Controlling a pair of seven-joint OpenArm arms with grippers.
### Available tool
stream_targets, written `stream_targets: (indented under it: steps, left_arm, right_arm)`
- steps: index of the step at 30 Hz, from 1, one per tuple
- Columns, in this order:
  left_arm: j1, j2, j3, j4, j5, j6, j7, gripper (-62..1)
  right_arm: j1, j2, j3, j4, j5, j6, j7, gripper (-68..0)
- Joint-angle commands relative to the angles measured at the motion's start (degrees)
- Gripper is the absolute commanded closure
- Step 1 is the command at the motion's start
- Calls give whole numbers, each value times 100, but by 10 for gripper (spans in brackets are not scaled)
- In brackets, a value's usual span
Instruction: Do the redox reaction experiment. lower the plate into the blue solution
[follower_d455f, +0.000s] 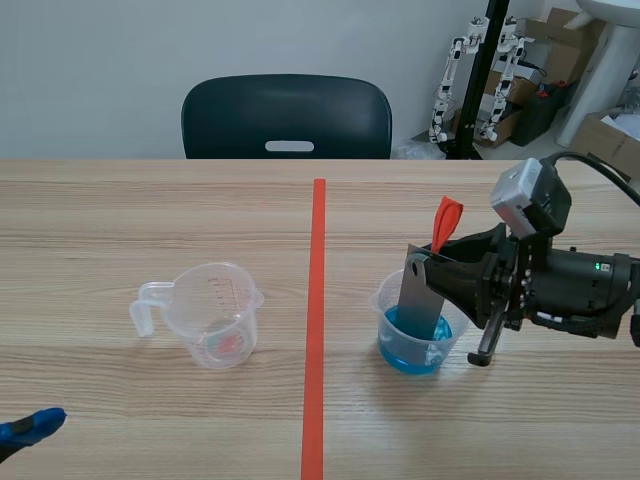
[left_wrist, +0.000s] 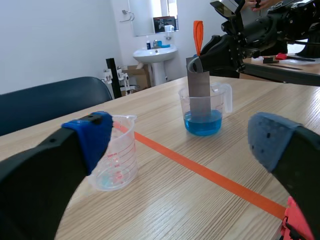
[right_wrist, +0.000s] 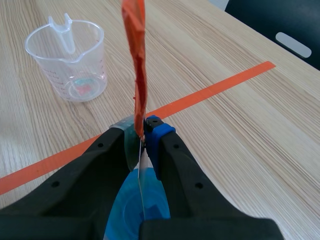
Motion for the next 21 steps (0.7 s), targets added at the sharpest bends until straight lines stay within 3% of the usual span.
stream_targets:
  steps: [1,21]
  left_arm:
    - [50,-7,-4,35,-116,-13,-262,-612]
    - [48,35,0,35,87,-57,-262,-613]
  right_arm:
    - [37,26,31,24,-111,17,-107,-6]
    - [35,28,31,24,-111,20,-350,-6]
